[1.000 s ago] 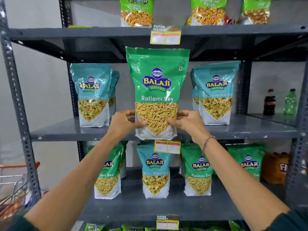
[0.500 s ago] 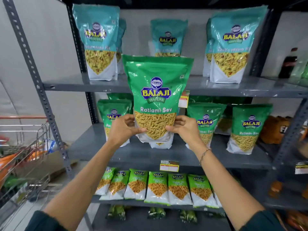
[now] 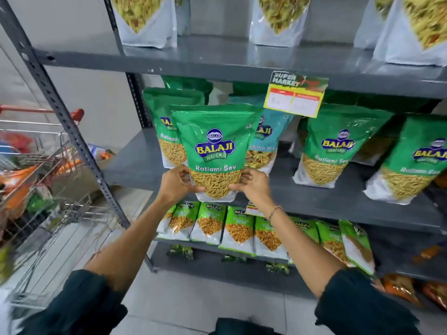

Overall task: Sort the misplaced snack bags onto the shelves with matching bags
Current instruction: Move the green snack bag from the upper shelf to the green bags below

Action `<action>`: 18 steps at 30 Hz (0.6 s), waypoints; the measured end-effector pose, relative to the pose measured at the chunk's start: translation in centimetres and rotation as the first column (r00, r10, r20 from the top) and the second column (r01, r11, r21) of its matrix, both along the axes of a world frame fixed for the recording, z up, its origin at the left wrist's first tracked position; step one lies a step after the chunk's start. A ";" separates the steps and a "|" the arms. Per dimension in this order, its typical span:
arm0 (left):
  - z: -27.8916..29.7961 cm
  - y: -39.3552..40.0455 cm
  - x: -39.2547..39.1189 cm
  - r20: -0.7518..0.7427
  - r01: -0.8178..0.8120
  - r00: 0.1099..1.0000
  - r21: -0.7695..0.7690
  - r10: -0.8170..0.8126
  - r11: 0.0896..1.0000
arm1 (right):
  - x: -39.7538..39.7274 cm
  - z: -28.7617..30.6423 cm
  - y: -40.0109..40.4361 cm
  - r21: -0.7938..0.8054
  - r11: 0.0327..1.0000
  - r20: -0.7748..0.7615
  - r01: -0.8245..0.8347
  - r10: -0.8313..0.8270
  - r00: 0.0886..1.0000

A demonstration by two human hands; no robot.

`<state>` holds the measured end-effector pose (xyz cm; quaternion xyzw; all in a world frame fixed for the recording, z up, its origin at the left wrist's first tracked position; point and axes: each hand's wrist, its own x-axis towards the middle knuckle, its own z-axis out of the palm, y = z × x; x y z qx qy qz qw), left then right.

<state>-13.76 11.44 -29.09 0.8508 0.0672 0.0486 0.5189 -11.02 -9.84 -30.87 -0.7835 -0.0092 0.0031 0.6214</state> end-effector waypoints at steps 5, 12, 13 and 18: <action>-1.2 2.1 3.5 -0.058 -0.066 0.996 0.018 0.067 0.998 | 3.5 -1.0 2.4 -0.043 0.999 0.001 0.000 0.000 1.000; -1.6 4.0 6.6 -0.081 -0.104 0.991 0.060 0.108 0.993 | 6.5 -1.4 4.7 -0.071 0.997 0.006 -0.022 0.022 1.000; -1.7 4.1 6.9 -0.082 -0.108 0.990 0.053 0.112 0.993 | 6.7 -1.4 4.9 -0.072 0.997 0.004 -0.026 0.026 1.000; -2.5 4.2 7.7 -0.108 -0.095 0.989 0.034 0.098 0.995 | 7.4 -1.9 4.9 -0.081 0.996 0.001 -0.041 0.041 0.999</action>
